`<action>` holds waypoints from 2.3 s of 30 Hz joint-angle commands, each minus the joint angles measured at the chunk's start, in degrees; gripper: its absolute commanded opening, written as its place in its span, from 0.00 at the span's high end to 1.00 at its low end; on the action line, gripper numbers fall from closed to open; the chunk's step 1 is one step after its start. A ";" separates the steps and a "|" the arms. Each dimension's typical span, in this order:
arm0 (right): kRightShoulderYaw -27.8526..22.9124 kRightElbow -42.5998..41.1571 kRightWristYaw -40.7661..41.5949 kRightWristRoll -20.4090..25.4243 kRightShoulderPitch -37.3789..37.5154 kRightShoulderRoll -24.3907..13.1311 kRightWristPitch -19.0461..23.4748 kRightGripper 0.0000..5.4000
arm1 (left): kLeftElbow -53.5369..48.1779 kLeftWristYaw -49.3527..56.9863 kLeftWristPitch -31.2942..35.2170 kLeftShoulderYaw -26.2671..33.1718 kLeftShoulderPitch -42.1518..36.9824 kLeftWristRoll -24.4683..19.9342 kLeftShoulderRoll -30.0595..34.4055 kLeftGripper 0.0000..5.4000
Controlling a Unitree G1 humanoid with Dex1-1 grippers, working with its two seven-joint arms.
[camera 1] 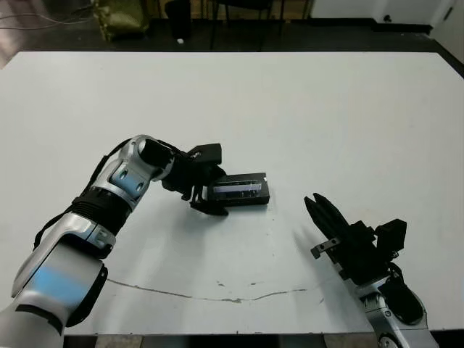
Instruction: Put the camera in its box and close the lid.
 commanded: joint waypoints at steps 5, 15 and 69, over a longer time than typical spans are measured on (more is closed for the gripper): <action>0.18 -1.42 -1.81 -0.63 1.27 -0.26 2.87 1.00 | 1.54 -2.15 0.38 -1.31 1.17 1.11 1.08 0.00; 0.23 -0.26 -0.94 -0.65 0.86 -0.42 1.72 1.00 | -1.64 0.84 -4.63 2.06 3.53 -0.59 2.33 0.00; 0.29 0.62 -0.34 -1.08 0.38 -0.40 -0.83 1.00 | -52.64 55.95 35.17 7.57 35.77 -10.77 -15.48 1.00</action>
